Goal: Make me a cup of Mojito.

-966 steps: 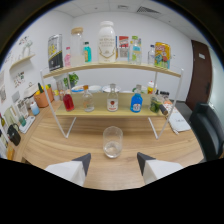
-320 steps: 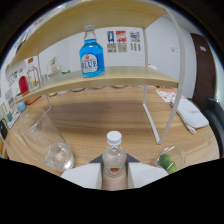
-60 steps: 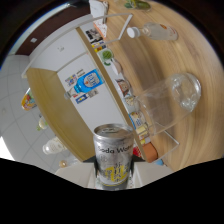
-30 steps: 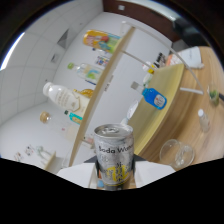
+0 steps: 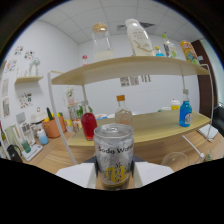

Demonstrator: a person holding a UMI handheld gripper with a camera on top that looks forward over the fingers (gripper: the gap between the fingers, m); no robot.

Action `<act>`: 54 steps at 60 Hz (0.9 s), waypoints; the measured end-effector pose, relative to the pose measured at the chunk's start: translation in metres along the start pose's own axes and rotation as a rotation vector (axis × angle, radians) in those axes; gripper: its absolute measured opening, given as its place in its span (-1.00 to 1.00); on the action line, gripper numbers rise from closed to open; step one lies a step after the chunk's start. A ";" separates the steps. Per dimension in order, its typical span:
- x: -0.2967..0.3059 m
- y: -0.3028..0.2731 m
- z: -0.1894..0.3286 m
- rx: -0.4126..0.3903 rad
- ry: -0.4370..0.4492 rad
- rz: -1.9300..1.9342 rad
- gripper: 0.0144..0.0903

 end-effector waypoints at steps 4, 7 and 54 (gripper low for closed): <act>-0.002 0.023 0.010 -0.030 0.007 -0.034 -0.03; -0.003 0.038 0.015 -0.055 0.007 -0.039 -0.03; -0.014 0.079 0.001 -0.112 0.043 -0.121 0.68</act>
